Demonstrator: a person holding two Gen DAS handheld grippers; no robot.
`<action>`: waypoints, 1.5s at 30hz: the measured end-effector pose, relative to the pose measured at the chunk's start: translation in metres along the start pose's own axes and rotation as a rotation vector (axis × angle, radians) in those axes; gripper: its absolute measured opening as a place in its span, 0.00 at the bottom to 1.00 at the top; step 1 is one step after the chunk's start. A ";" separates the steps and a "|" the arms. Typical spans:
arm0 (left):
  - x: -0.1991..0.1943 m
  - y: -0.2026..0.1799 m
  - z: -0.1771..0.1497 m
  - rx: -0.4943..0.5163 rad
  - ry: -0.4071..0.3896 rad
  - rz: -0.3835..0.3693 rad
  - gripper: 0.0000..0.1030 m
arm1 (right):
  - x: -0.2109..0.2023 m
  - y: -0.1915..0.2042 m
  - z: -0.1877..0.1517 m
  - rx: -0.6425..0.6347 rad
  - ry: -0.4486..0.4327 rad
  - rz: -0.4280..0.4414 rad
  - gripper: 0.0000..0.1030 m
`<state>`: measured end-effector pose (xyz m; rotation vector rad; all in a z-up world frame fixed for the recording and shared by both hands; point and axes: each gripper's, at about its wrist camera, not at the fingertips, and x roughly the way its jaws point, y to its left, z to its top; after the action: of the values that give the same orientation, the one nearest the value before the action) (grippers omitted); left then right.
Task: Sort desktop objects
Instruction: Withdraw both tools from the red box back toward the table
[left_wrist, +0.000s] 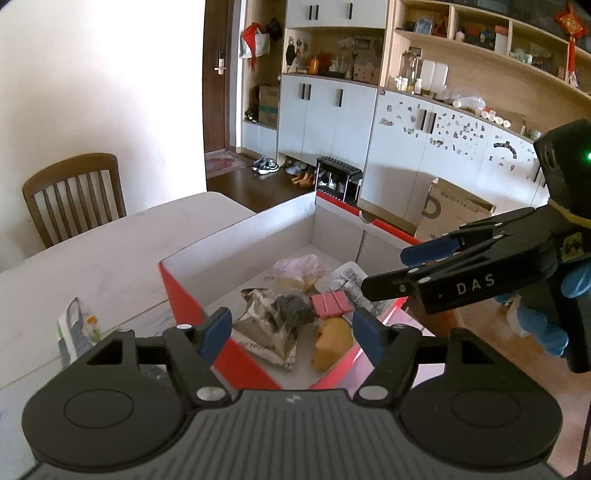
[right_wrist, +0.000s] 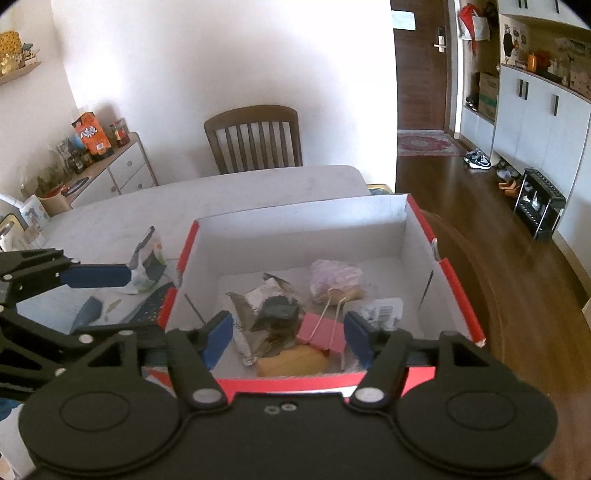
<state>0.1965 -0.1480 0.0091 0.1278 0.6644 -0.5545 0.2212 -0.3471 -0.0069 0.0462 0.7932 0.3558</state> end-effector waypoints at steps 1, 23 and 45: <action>-0.003 0.002 -0.002 0.003 -0.001 0.001 0.70 | -0.001 0.003 -0.001 0.004 -0.002 -0.004 0.71; -0.077 0.088 -0.065 -0.056 -0.037 0.012 0.95 | 0.012 0.118 0.003 -0.040 -0.009 0.030 0.86; -0.100 0.170 -0.148 -0.090 0.028 0.083 1.00 | 0.069 0.198 0.029 -0.083 0.018 0.014 0.88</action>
<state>0.1399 0.0828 -0.0556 0.0787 0.7071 -0.4434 0.2274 -0.1355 0.0000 -0.0292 0.7958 0.4025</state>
